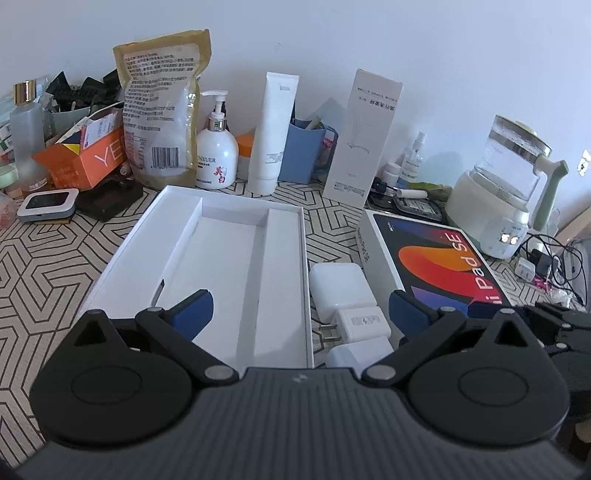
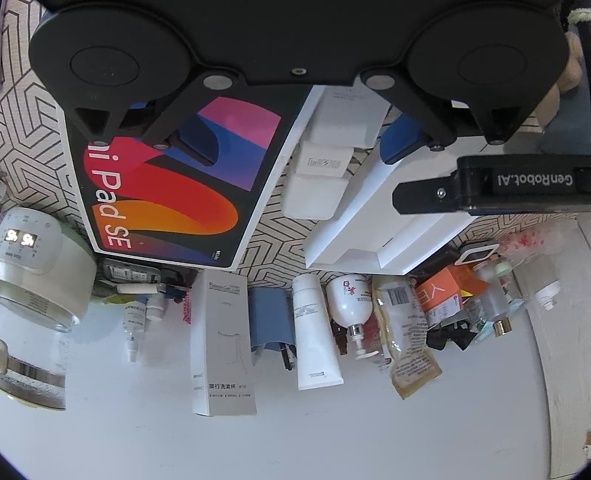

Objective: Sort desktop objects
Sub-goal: 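Move the left gripper toward the white power adapters beside the tray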

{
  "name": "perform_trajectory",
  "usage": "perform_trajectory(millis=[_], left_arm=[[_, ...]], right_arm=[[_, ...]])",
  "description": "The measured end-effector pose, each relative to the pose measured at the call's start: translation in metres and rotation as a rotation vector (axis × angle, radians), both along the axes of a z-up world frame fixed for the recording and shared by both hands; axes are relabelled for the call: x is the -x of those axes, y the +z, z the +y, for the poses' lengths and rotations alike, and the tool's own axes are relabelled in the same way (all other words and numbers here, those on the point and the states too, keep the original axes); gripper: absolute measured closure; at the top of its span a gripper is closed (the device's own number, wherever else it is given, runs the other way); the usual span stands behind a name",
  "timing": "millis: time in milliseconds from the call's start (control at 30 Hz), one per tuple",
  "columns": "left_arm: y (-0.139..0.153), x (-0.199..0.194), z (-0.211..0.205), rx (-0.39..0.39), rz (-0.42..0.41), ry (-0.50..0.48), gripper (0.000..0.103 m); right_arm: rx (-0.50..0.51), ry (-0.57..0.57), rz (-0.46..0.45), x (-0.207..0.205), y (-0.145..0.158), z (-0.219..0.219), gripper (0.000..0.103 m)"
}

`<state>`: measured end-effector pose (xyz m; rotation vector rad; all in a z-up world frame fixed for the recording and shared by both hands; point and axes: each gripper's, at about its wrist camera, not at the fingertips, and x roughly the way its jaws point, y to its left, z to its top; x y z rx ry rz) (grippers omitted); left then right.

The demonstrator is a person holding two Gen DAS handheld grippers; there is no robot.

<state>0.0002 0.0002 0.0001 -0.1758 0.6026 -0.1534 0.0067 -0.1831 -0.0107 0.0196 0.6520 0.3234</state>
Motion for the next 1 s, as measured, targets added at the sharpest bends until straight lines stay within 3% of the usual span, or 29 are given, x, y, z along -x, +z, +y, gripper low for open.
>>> perform_trajectory(millis=[300,467,567,667,767,900,1000], left_arm=[[0.001,-0.003,0.003,0.004,-0.011,0.024,0.0],[0.004,-0.001,0.007,0.108,0.04,-0.059,0.0],[0.003,-0.001,0.0,0.022,0.059,-0.029,0.0],[0.008,-0.002,0.0,-0.027,0.154,-0.038,0.0],[0.012,0.006,-0.003,-0.073,0.081,-0.063,0.0],[0.017,0.013,-0.005,-0.152,0.083,-0.031,0.0],[0.017,0.018,-0.005,-0.135,0.102,-0.003,0.0]], right_arm=[[-0.021,-0.014,0.015,-0.003,0.0,-0.007,0.012],[-0.032,-0.003,0.023,-0.003,0.0,-0.006,0.012],[-0.018,-0.003,0.013,-0.001,0.001,-0.005,0.012],[-0.006,-0.003,0.002,0.001,0.003,-0.005,0.012],[0.014,-0.005,-0.005,0.005,0.005,-0.005,0.012],[0.072,-0.033,-0.006,0.005,0.003,-0.003,0.012],[0.077,-0.06,0.011,0.003,0.001,-0.004,0.012]])
